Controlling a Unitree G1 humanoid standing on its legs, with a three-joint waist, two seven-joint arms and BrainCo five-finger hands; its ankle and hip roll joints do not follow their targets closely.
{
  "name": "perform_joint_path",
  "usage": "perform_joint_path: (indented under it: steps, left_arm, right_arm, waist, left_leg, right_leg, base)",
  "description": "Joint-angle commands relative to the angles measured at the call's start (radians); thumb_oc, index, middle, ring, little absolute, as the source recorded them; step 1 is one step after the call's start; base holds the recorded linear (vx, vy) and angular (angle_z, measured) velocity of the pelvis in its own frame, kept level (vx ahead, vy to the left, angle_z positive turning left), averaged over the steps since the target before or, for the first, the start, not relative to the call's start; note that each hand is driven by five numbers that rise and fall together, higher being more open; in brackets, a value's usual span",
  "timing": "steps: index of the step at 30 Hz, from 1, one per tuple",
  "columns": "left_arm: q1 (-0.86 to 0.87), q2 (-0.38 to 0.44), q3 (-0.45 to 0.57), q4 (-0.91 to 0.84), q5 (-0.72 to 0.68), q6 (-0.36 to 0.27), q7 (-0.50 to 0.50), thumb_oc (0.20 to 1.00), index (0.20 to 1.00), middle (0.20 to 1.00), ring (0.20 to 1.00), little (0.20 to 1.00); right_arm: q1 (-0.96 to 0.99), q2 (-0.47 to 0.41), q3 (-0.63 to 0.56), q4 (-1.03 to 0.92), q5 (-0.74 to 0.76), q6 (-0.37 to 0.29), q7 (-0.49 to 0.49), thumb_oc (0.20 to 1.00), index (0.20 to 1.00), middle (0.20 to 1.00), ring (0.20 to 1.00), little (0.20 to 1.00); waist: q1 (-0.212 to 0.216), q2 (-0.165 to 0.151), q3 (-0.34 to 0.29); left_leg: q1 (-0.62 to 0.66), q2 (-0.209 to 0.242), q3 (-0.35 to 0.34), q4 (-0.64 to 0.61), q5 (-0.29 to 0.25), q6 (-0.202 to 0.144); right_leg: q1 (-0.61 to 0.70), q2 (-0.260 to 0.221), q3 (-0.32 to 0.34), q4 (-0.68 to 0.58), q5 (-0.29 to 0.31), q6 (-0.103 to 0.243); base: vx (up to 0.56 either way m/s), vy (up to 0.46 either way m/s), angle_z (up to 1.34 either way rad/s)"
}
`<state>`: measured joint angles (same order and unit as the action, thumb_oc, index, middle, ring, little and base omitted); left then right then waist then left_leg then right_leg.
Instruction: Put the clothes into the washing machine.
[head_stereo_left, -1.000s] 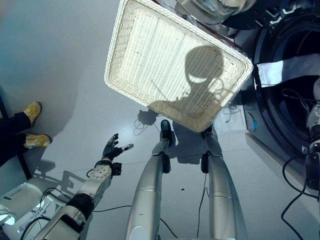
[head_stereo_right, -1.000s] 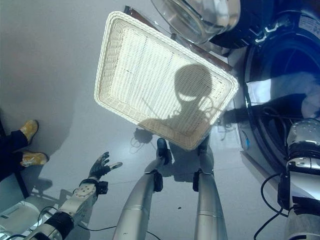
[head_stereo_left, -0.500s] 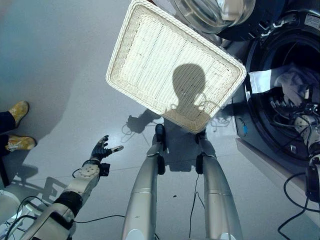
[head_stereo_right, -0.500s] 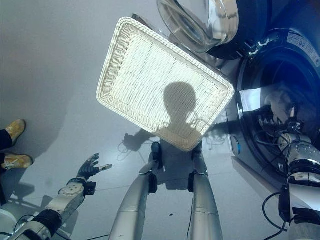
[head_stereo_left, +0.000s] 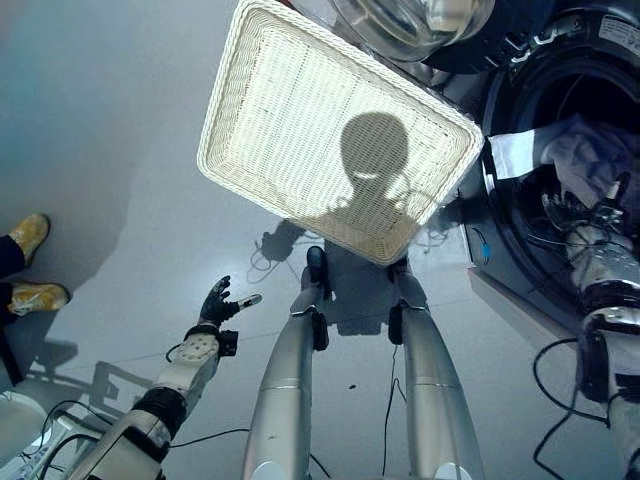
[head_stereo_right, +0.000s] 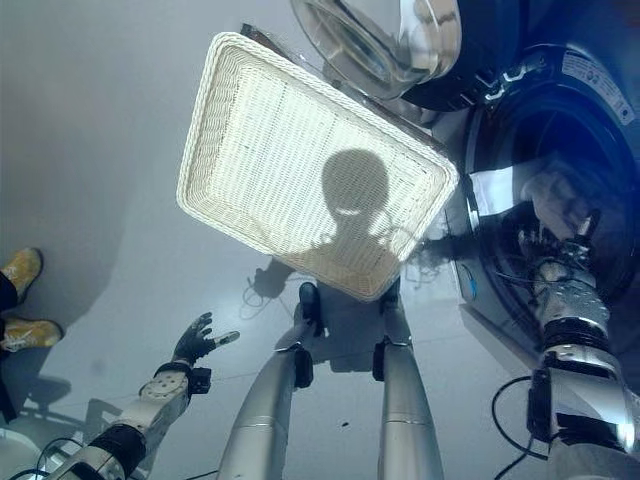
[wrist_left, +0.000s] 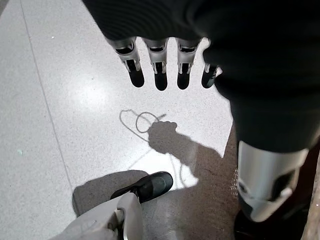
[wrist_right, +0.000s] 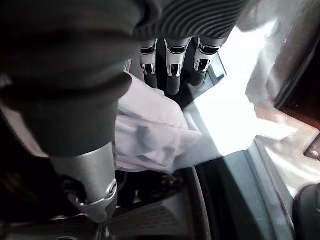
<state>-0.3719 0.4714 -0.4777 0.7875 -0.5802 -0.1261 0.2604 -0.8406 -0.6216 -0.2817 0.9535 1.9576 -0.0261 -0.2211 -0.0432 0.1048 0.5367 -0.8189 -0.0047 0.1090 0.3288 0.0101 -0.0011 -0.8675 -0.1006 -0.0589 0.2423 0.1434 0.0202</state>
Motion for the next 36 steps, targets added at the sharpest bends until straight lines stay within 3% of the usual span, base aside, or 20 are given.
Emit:
perform_joint_path:
  steps: [1,4,6,8,13,17,18,21,22,24,25,27,28,29,31,32,34,35,36]
  left_arm:
    - [0.047,-0.032,-0.002,0.038,0.011,-0.020,0.026,1.000,1.000,1.000,1.000,1.000]
    - [0.041,-0.048,0.008,0.054,0.014,-0.025,0.027,1.000,1.000,1.000,1.000,1.000]
    - [0.045,-0.053,0.021,0.062,0.015,-0.024,0.021,1.000,1.000,1.000,1.000,1.000]
    - [0.044,-0.058,0.025,0.067,0.017,-0.023,0.022,1.000,1.000,1.000,1.000,1.000]
    - [0.060,-0.075,0.063,0.100,0.038,-0.007,0.011,1.000,1.000,1.000,1.000,1.000]
    - [0.074,-0.076,0.096,0.136,0.053,0.004,-0.010,1.000,1.000,1.000,1.000,1.000]
    - [0.079,-0.084,0.119,0.165,0.061,0.011,-0.021,1.000,1.000,1.000,1.000,1.000]
    - [0.084,-0.089,0.134,0.178,0.067,0.016,-0.038,1.000,1.000,1.000,1.000,1.000]
    - [0.089,-0.095,0.158,0.197,0.063,0.025,-0.079,1.000,1.000,1.000,1.000,1.000]
    - [0.089,-0.094,0.163,0.201,0.068,0.028,-0.088,1.000,1.000,1.000,1.000,1.000]
    - [0.095,-0.095,0.185,0.218,0.050,0.029,-0.142,1.000,1.000,1.000,1.000,1.000]
    - [0.108,-0.100,0.206,0.231,0.032,0.023,-0.189,1.000,1.000,1.000,1.000,1.000]
    - [0.123,-0.108,0.214,0.238,0.012,0.016,-0.224,1.000,1.000,1.000,1.000,1.000]
    - [0.137,-0.113,0.220,0.240,0.009,0.017,-0.244,1.000,1.000,1.000,1.000,1.000]
    - [0.138,-0.113,0.220,0.240,0.009,0.017,-0.244,1.000,1.000,1.000,1.000,1.000]
    - [0.174,-0.122,0.221,0.256,0.031,0.028,-0.311,1.000,1.000,1.000,1.000,1.000]
    - [0.204,-0.138,0.231,0.309,0.038,0.023,-0.388,1.000,1.000,1.000,1.000,1.000]
    - [0.204,-0.138,0.231,0.309,0.038,0.023,-0.388,1.000,1.000,1.000,1.000,1.000]
    - [0.215,-0.152,0.234,0.346,0.048,0.032,-0.422,1.000,1.000,1.000,1.000,1.000]
  right_arm:
    - [0.032,-0.036,0.025,-0.033,0.015,-0.045,-0.003,1.000,1.000,1.000,1.000,1.000]
    - [0.059,0.001,0.047,-0.016,0.015,0.027,0.035,1.000,1.000,1.000,1.000,1.000]
    - [0.095,0.018,0.074,0.017,0.015,0.123,0.097,1.000,1.000,1.000,1.000,1.000]
    - [0.111,0.030,0.089,0.027,0.015,0.167,0.126,1.000,1.000,1.000,1.000,1.000]
    - [0.201,0.080,0.178,0.069,0.015,0.353,0.266,1.000,1.000,1.000,1.000,1.000]
    - [0.249,0.099,0.220,0.096,0.015,0.405,0.305,1.000,1.000,1.000,1.000,1.000]
    - [0.274,0.120,0.233,0.112,-0.042,0.396,0.323,1.000,1.000,1.000,1.000,1.000]
    - [0.289,0.134,0.235,0.121,-0.116,0.371,0.339,1.000,1.000,1.000,1.000,1.000]
    - [0.319,0.162,0.245,0.134,-0.380,0.229,0.350,1.000,1.000,1.000,1.000,1.000]
    - [0.322,0.164,0.249,0.136,-0.399,0.210,0.346,1.000,1.000,1.000,1.000,1.000]
    - [0.351,0.184,0.273,0.144,-0.667,0.034,0.346,1.000,1.000,1.000,1.000,1.000]
    - [0.391,0.206,0.321,0.118,-0.858,-0.095,0.289,1.000,1.000,1.000,1.000,1.000]
    - [0.428,0.220,0.346,0.120,-1.060,-0.144,0.211,1.000,1.000,1.000,1.000,1.000]
    - [0.461,0.225,0.374,0.116,-1.164,-0.175,0.199,1.000,1.000,1.000,1.000,1.000]
    - [0.461,0.225,0.374,0.115,-1.164,-0.175,0.198,1.000,1.000,1.000,1.000,1.000]
    - [0.539,0.231,0.468,0.109,-1.467,-0.213,0.162,1.000,1.000,1.000,1.000,1.000]
    - [0.593,0.257,0.548,0.136,-1.696,-0.198,0.170,1.000,1.000,1.000,1.000,1.000]
    - [0.593,0.257,0.548,0.136,-1.696,-0.198,0.170,1.000,1.000,1.000,1.000,1.000]
    - [0.622,0.275,0.589,0.172,-1.776,-0.172,0.204,1.000,1.000,1.000,1.000,1.000]
  waist:
    - [0.009,0.088,-0.017]
    - [0.007,0.085,-0.017]
    - [0.008,0.081,-0.017]
    - [0.007,0.077,-0.017]
    - [0.008,0.048,-0.017]
    - [0.009,0.017,-0.017]
    - [0.010,0.001,-0.017]
    - [0.010,-0.008,-0.017]
    - [0.012,-0.023,-0.017]
    - [0.013,-0.026,-0.017]
    - [0.016,-0.039,-0.017]
    - [0.018,-0.053,-0.040]
    - [0.020,-0.063,-0.061]
    - [0.021,-0.068,-0.075]
    - [0.021,-0.068,-0.074]
    - [0.026,-0.085,-0.123]
    - [0.032,-0.103,-0.176]
    - [0.032,-0.103,-0.176]
    - [0.037,-0.111,-0.218]
  left_leg:
    - [0.057,-0.025,0.024,-0.153,0.068,-0.048]
    - [0.071,-0.031,0.026,-0.149,0.064,-0.043]
    - [0.085,-0.037,0.026,-0.144,0.058,-0.038]
    - [0.093,-0.038,0.027,-0.144,0.055,-0.037]
    - [0.153,-0.049,0.031,-0.140,0.041,-0.027]
    - [0.213,-0.049,0.032,-0.141,0.027,-0.023]
    - [0.262,-0.046,0.037,-0.142,0.018,-0.021]
    - [0.294,-0.044,0.040,-0.140,0.010,-0.019]
    - [0.354,-0.042,0.045,-0.139,-0.003,-0.017]
    - [0.364,-0.040,0.048,-0.139,-0.005,-0.017]
    - [0.421,-0.036,0.051,-0.139,-0.013,-0.019]
    - [0.463,-0.034,0.052,-0.151,-0.018,-0.021]
    - [0.485,-0.032,0.054,-0.160,-0.022,-0.023]
    - [0.504,-0.030,0.058,-0.169,-0.024,-0.022]
    - [0.505,-0.030,0.058,-0.170,-0.024,-0.022]
    - [0.547,-0.028,0.059,-0.189,-0.027,-0.025]
    - [0.612,-0.033,0.048,-0.223,-0.032,-0.026]
    - [0.612,-0.033,0.048,-0.223,-0.032,-0.026]
    - [0.658,-0.032,0.045,-0.258,-0.031,-0.026]
  right_leg:
    - [0.016,0.081,-0.073,0.149,-0.189,0.007]
    - [0.031,0.079,-0.072,0.143,-0.186,0.007]
    - [0.048,0.077,-0.071,0.137,-0.182,0.008]
    - [0.059,0.075,-0.071,0.132,-0.180,0.009]
    - [0.134,0.065,-0.080,0.084,-0.156,0.015]
    - [0.208,0.057,-0.087,0.034,-0.135,0.025]
    - [0.260,0.053,-0.090,0.009,-0.127,0.031]
    - [0.294,0.050,-0.091,-0.001,-0.125,0.034]
    - [0.356,0.046,-0.091,-0.014,-0.127,0.039]
    - [0.367,0.045,-0.092,-0.016,-0.128,0.039]
    - [0.431,0.041,-0.091,-0.029,-0.130,0.040]
    - [0.477,0.037,-0.090,-0.051,-0.128,0.043]
    - [0.501,0.034,-0.091,-0.064,-0.128,0.046]
    - [0.522,0.031,-0.094,-0.078,-0.126,0.048]
    - [0.523,0.031,-0.094,-0.079,-0.126,0.048]
    - [0.578,0.027,-0.103,-0.117,-0.123,0.051]
    - [0.661,0.030,-0.110,-0.164,-0.126,0.053]
    - [0.661,0.030,-0.110,-0.164,-0.126,0.053]
    - [0.710,0.034,-0.118,-0.192,-0.128,0.055]
  base:
    - [-0.07,0.115,0.03]
    - [-0.06,0.089,0.03]
    - [-0.08,0.100,0.04]
    - [-0.05,0.066,0.03]
    - [-0.07,0.093,0.01]
    - [-0.06,0.079,0.03]
    - [-0.06,0.104,0.02]
    - [-0.03,0.077,0.02]
    - [-0.04,0.067,0.01]
    - [-0.03,0.052,0.00]
    - [-0.02,0.050,-0.01]
    - [0.00,0.060,0.05]
    - [0.03,0.062,0.09]
    - [0.02,0.047,0.08]
    - [0.01,0.028,0.04]
    - [0.05,0.039,-0.01]
    - [0.10,0.018,0.07]
    - [0.13,-0.002,0.10]
    - [0.07,0.002,-0.01]
